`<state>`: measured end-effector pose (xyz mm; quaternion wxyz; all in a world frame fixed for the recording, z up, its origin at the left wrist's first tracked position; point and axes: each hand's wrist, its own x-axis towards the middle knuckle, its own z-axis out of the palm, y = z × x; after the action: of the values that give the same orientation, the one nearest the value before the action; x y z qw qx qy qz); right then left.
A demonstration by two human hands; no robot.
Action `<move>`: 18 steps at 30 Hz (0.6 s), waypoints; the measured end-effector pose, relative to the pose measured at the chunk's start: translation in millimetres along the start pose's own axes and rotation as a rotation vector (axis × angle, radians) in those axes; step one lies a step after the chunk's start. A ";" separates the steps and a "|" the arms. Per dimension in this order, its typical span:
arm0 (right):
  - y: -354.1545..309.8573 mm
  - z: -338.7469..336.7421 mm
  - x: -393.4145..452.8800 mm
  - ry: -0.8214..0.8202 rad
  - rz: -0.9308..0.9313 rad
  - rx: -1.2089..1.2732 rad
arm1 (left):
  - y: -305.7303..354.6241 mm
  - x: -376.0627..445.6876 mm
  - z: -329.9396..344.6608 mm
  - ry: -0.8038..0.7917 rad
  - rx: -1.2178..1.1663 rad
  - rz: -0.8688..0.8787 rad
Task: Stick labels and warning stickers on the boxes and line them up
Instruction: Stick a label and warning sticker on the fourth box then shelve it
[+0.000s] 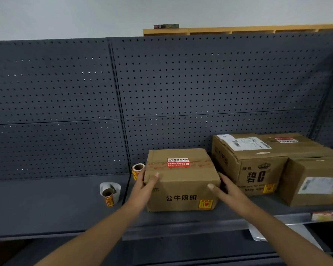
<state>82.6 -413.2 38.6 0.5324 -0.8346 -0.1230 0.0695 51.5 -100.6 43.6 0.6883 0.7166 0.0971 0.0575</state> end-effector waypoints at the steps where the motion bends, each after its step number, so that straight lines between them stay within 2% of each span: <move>1: -5.3 0.3 1.8 0.028 0.018 0.014 | 2.0 3.2 -0.8 0.021 -0.015 -0.012; 8: -30.8 2.6 28.0 0.222 0.022 0.101 | 26.7 32.4 -10.3 0.137 -0.120 -0.034; 13: -28.5 4.1 52.6 0.243 0.061 0.232 | 19.1 55.4 -23.6 0.009 0.004 -0.177; 18: -16.6 6.9 70.9 0.170 0.188 0.412 | 20.1 49.9 -15.4 -0.056 -0.001 -0.180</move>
<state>146.8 -380.8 51.8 0.6909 -0.7192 0.0174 0.0718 98.1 -75.4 61.8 0.6933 0.7062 0.1417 -0.0244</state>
